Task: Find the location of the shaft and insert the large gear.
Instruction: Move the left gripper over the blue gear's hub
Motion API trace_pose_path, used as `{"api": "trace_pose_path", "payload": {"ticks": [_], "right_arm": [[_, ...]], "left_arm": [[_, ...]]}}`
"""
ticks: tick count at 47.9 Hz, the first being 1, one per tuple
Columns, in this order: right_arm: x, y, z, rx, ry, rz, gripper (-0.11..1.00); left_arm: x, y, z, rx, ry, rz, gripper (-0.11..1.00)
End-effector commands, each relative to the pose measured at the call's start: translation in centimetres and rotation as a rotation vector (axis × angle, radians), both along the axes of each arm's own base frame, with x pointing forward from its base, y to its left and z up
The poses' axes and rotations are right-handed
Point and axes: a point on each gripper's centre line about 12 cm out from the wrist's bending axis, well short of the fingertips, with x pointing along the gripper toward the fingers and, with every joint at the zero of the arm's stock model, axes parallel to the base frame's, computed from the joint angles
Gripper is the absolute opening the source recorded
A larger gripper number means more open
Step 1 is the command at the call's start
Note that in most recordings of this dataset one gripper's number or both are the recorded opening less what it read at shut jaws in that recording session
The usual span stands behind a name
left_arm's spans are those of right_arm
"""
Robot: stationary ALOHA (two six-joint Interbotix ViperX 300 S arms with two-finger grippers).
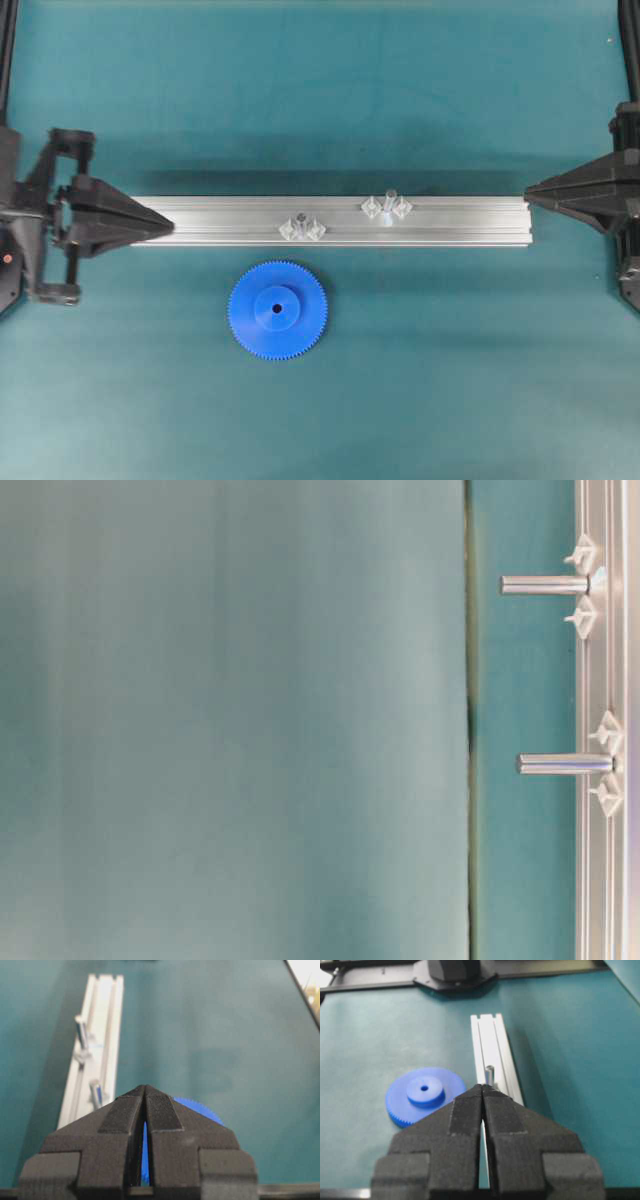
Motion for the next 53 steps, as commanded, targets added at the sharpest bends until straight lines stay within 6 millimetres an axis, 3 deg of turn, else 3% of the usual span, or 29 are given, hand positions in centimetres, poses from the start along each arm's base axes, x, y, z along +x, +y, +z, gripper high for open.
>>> {"api": "trace_pose_path", "payload": {"ticks": [1,21,53], "right_arm": [[0.1,-0.1,0.2,0.020,0.003,-0.006,0.00],[-0.1,-0.1,-0.7,0.033,0.075,-0.009,0.00],[-0.3,-0.1,-1.5,0.036,0.091,-0.014,0.00]], "left_arm": [[0.7,-0.4,1.1,-0.004,-0.023,-0.013,0.00],[3.8,-1.8,-0.9,-0.034,0.125,-0.046,0.00],[10.2,-2.4,-3.3,-0.008,0.357,-0.044,0.00]]}}
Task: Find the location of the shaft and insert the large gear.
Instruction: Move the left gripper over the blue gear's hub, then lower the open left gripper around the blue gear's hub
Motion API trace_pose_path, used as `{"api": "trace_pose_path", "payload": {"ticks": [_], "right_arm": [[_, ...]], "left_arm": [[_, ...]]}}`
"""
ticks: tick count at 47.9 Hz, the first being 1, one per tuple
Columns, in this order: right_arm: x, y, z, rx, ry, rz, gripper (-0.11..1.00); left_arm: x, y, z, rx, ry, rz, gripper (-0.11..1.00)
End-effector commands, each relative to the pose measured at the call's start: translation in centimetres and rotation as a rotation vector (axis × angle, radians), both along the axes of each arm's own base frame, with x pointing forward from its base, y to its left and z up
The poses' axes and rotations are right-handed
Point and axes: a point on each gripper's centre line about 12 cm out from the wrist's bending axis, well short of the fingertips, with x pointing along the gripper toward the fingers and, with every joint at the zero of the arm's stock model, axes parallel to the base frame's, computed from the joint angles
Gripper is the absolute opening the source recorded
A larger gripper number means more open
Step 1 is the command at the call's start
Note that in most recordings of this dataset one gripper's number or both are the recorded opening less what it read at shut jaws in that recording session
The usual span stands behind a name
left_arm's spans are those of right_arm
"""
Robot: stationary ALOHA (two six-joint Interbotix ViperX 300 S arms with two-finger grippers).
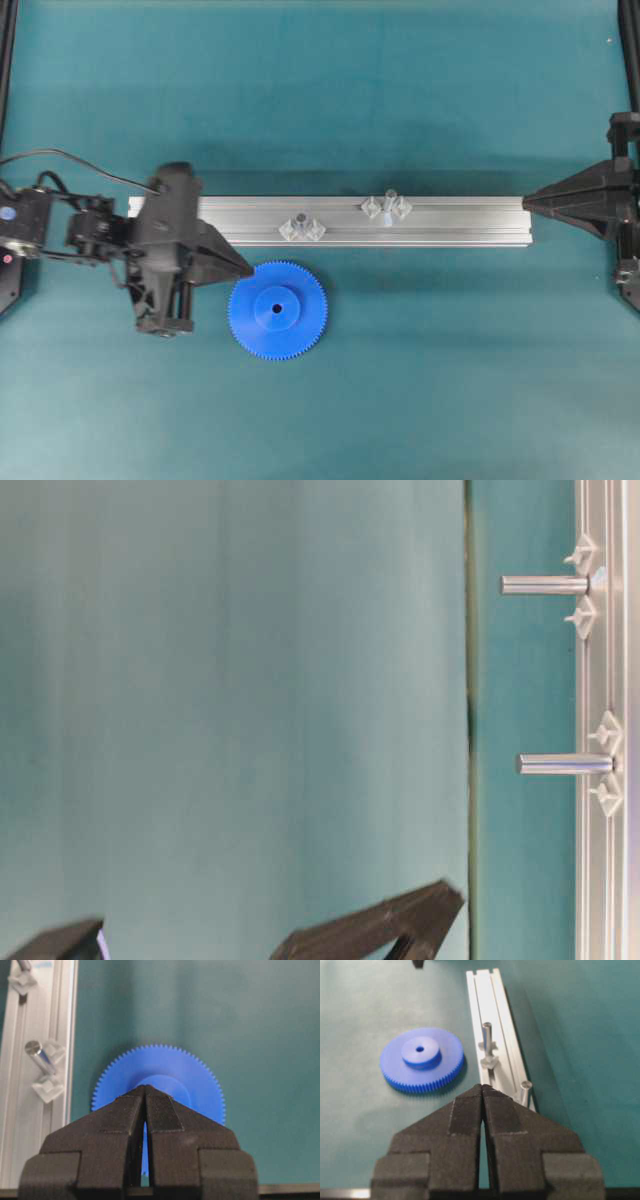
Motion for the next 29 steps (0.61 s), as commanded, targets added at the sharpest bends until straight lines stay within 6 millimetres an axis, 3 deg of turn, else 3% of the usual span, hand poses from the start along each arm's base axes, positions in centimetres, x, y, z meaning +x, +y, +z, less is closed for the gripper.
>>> {"api": "trace_pose_path", "payload": {"ticks": [1,29], "right_arm": [[0.1,-0.1,0.3,0.011,-0.010,-0.006,0.00],[-0.5,-0.1,-0.5,0.015,-0.001,-0.014,0.00]], "left_arm": [[1.0,-0.3,1.0,0.005,-0.017,-0.010,0.00],[4.0,-1.6,-1.5,0.032,0.149,-0.043,0.00]]}}
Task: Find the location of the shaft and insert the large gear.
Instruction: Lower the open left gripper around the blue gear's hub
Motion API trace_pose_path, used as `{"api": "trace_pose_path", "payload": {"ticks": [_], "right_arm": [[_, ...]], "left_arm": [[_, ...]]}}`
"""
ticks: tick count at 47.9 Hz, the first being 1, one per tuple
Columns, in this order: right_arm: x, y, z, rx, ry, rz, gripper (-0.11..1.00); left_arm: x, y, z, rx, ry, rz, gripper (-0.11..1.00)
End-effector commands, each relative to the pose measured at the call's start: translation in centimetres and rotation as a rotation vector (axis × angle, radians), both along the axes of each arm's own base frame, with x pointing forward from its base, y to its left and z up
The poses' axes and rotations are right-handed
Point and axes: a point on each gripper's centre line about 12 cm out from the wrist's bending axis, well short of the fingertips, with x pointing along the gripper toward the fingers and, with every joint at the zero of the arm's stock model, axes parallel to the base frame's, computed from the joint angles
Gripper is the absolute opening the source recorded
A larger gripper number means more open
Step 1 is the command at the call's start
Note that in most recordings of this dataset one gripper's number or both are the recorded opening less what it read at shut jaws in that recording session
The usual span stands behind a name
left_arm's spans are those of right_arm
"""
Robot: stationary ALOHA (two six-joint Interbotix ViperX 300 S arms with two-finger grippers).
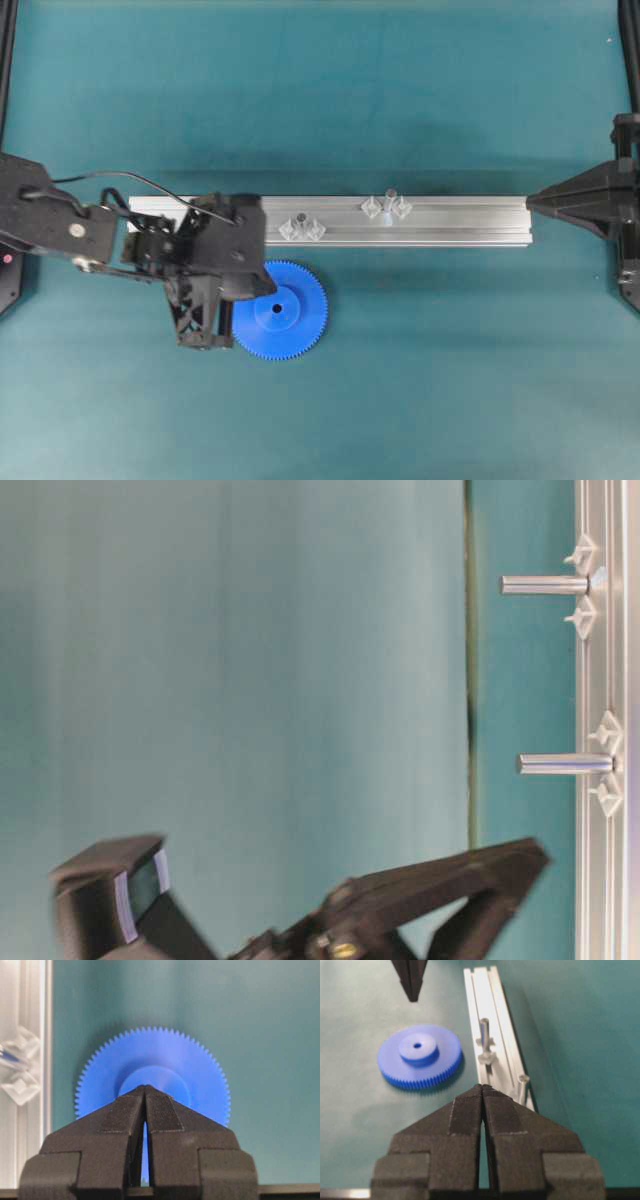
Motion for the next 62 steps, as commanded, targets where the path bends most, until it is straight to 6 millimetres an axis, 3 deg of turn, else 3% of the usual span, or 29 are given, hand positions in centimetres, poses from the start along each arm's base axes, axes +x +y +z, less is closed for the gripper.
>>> {"api": "trace_pose_path", "payload": {"ticks": [1,30,62], "right_arm": [[0.1,0.0,0.3,0.011,-0.007,-0.005,0.00],[-0.3,-0.2,-0.2,0.035,-0.006,-0.020,0.00],[-0.4,-0.2,-0.4,0.036,-0.001,-0.022,0.00]], "left_arm": [[0.9,-0.5,1.2,0.004,-0.011,-0.014,0.00],[3.2,-0.9,-1.5,0.111,0.257,-0.111,0.00],[5.5,-1.2,-1.9,0.118,0.409,-0.107,0.00]]}}
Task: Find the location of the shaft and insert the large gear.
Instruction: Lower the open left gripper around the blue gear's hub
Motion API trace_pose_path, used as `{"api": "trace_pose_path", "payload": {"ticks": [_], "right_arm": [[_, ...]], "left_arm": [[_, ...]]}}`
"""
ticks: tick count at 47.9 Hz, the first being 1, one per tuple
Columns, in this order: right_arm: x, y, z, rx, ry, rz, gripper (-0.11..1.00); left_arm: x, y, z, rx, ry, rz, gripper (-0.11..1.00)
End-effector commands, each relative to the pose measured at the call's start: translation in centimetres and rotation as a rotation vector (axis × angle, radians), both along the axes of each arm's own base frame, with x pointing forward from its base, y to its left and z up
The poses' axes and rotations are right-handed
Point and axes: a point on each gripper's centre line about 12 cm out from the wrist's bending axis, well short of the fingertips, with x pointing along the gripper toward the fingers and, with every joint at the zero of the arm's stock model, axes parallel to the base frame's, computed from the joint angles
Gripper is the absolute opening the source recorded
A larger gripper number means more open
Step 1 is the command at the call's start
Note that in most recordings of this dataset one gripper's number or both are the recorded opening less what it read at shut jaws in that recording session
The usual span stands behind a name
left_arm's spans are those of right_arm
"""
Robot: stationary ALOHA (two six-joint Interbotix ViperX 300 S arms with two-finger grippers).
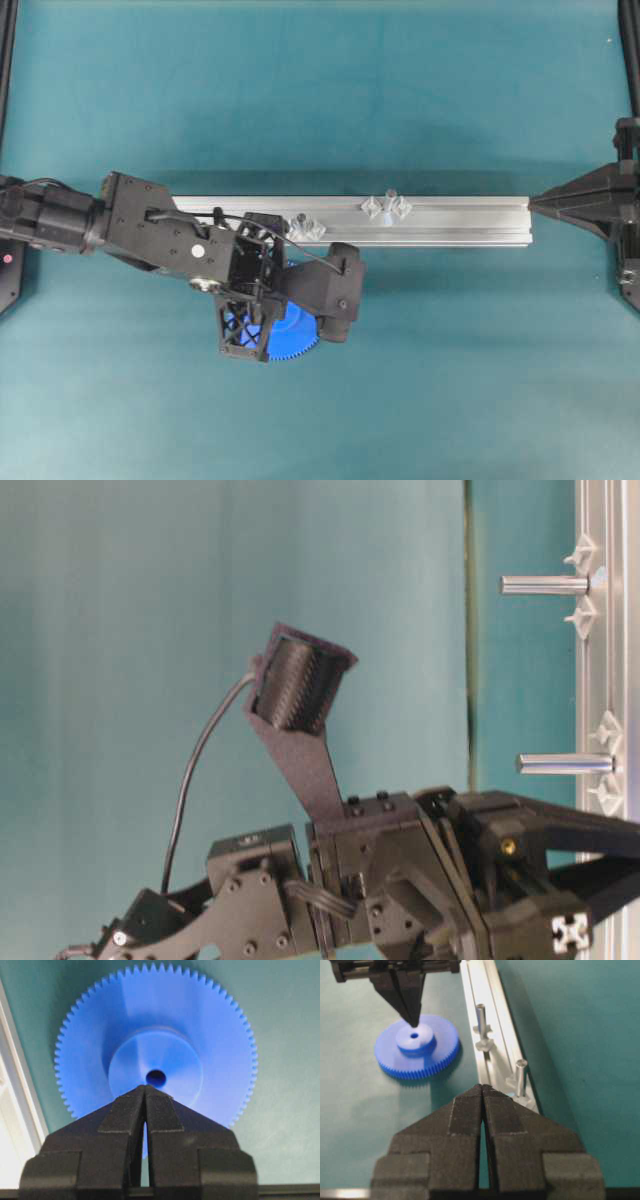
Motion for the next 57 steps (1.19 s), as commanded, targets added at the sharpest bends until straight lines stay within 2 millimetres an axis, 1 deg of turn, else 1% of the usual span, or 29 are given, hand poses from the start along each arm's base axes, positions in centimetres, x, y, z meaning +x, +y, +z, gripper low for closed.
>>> {"api": "trace_pose_path", "payload": {"ticks": [1,27,31,33,36,44,47,49,51,57], "right_arm": [[0.2,-0.1,0.4,0.007,-0.008,-0.005,0.00],[0.1,-0.1,0.2,0.007,-0.004,-0.005,0.00],[0.1,-0.1,0.1,0.007,-0.002,-0.005,0.00],[0.1,-0.1,0.2,0.007,-0.004,-0.005,0.00],[0.1,-0.1,0.1,0.007,-0.002,-0.005,0.00],[0.1,-0.1,0.1,0.007,-0.001,-0.005,0.00],[0.1,-0.1,0.1,0.007,-0.002,-0.005,0.00],[0.1,-0.1,0.1,0.007,-0.004,-0.005,0.00],[0.1,-0.1,0.1,0.007,-0.004,-0.005,0.00],[0.0,-0.1,0.1,0.007,-0.004,-0.005,0.00]], "left_arm": [[0.6,-0.2,1.3,-0.004,-0.037,0.000,0.00],[0.6,-0.3,1.2,-0.008,-0.033,0.009,0.00],[0.7,-0.3,1.2,-0.009,-0.041,0.011,0.04],[0.7,-0.3,1.2,-0.010,-0.039,0.012,0.09],[0.7,-0.3,1.1,-0.010,-0.039,0.012,0.22],[0.5,-0.3,0.6,-0.009,-0.025,0.013,0.70],[0.5,-0.4,0.3,-0.008,-0.016,0.012,0.86],[0.6,-0.3,0.3,-0.006,-0.018,0.011,0.92],[0.6,-0.3,0.1,-0.005,-0.013,0.010,0.94],[0.9,-0.4,0.1,-0.007,-0.016,0.012,0.94]]}}
